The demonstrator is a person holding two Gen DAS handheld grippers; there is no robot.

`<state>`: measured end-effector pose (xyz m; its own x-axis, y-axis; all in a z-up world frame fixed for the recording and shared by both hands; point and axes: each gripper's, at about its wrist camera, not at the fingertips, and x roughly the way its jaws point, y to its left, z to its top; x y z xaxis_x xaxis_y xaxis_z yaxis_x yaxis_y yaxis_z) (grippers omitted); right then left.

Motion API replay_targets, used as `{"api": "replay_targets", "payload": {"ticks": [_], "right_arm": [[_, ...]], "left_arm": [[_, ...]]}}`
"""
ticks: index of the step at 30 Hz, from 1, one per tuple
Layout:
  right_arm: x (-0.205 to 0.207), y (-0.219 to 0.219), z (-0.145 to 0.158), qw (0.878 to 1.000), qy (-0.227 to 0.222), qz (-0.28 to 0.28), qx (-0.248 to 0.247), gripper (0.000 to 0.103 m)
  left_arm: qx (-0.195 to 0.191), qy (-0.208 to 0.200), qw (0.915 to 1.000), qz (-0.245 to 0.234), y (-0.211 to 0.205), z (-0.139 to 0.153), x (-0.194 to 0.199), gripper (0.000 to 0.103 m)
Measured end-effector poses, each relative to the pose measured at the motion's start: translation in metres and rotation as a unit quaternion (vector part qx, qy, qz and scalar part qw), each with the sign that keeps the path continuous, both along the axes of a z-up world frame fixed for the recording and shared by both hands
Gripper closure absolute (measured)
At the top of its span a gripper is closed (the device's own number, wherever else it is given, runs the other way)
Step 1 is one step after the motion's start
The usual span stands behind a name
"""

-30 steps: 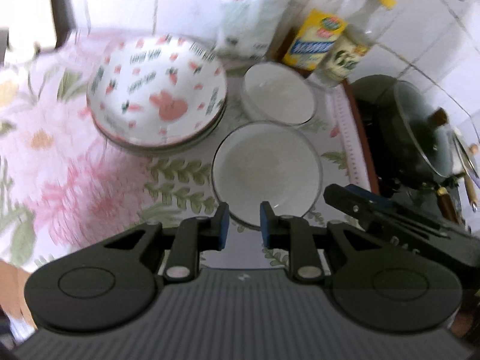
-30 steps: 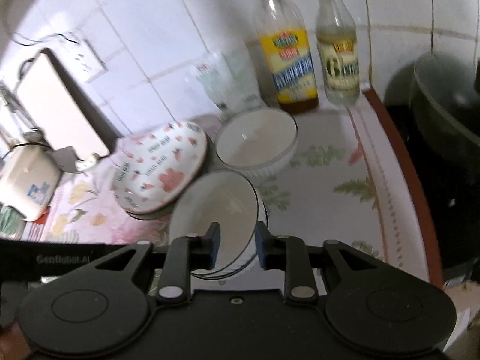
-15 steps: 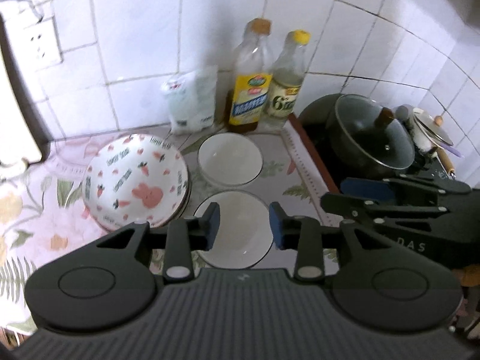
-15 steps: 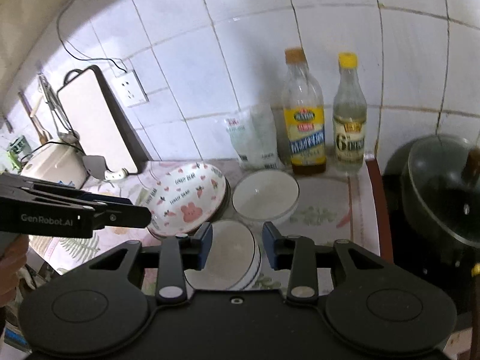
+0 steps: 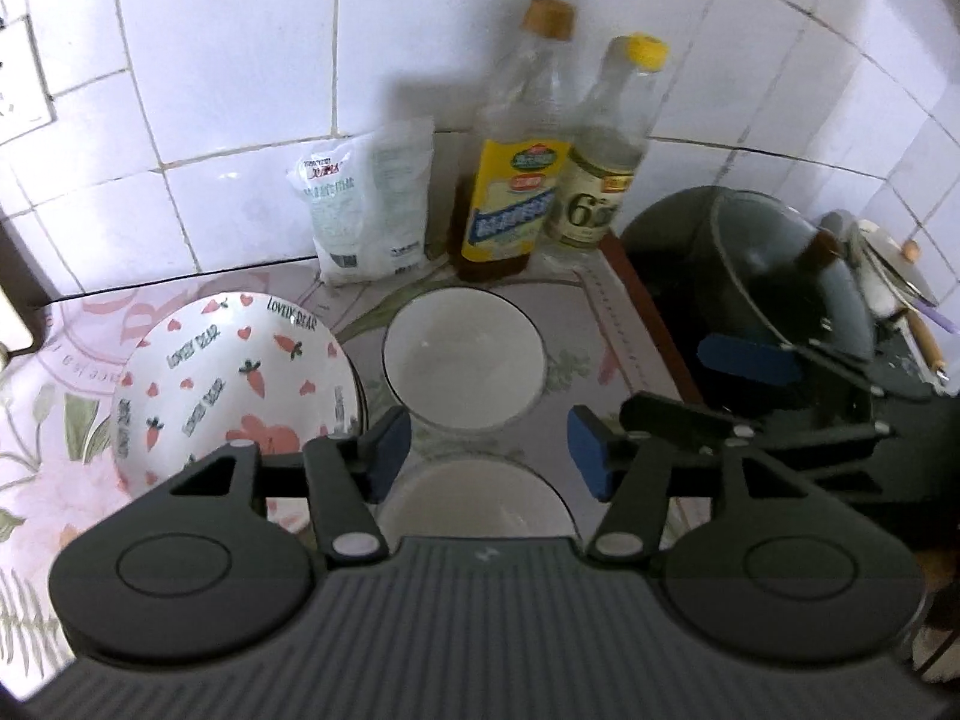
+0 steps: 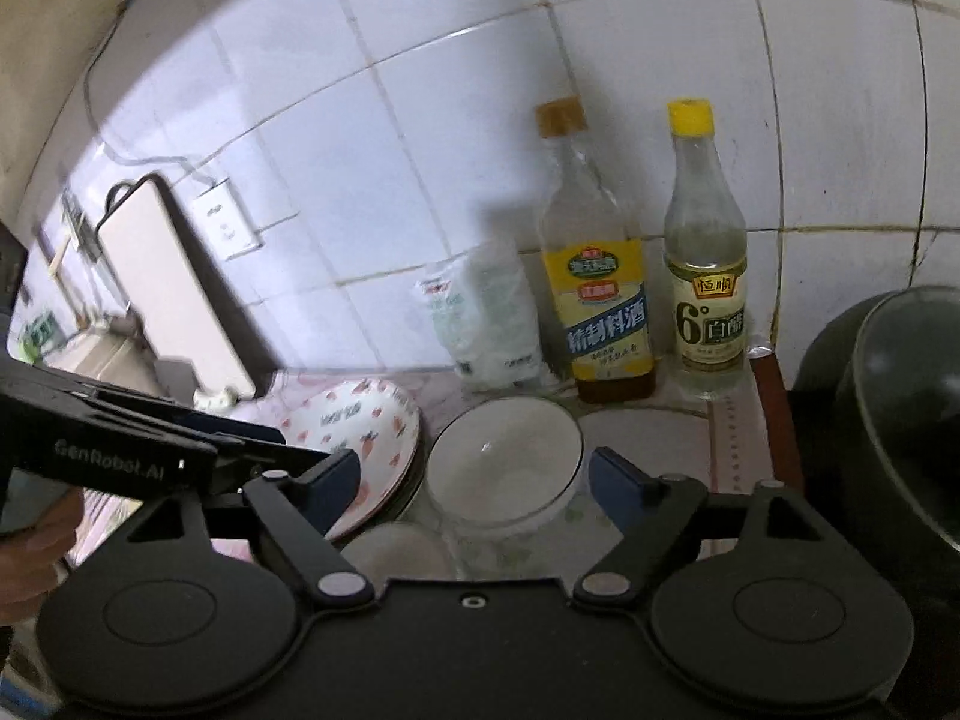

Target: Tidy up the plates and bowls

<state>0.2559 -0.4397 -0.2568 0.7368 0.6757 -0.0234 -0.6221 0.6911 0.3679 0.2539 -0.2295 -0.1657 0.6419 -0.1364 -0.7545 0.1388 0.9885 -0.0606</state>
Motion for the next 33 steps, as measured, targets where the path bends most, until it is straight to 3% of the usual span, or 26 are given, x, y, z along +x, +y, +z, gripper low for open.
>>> {"api": "replay_targets", "payload": {"ticks": [5,11,19,23,25,27,29,33], "right_arm": [[0.048,0.013,-0.018,0.999,0.037,-0.004,0.006,0.016],[0.095,0.019,-0.035,0.994,0.099,0.028,0.029,0.016],[0.129,0.043,-0.048,0.984,0.167,0.035,0.043,0.032],[0.135,0.049,-0.053,0.981,0.181,0.046,0.048,0.034],[0.138,0.051,-0.054,0.98,0.185,0.05,0.048,0.037],[0.14,0.053,-0.055,0.98,0.188,0.053,0.047,0.044],[0.143,0.055,-0.055,0.979,0.193,0.056,0.047,0.053],[0.147,0.054,-0.06,0.973,0.207,0.069,0.075,0.072]], "left_arm": [[0.012,0.01,0.9999,-0.007,0.005,-0.027,0.047,0.044],[0.08,0.005,0.9962,-0.033,-0.008,-0.061,0.097,0.046],[0.125,0.05,0.9902,-0.036,-0.01,-0.092,0.154,0.05],[0.139,0.063,0.9877,-0.033,-0.009,-0.1,0.166,0.05],[0.144,0.066,0.9866,-0.041,-0.011,-0.104,0.167,0.057],[0.15,0.073,0.9847,-0.049,-0.014,-0.109,0.17,0.077],[0.154,0.079,0.9837,-0.047,-0.014,-0.113,0.171,0.084],[0.154,0.072,0.9845,-0.044,-0.015,-0.112,0.168,0.085]]}}
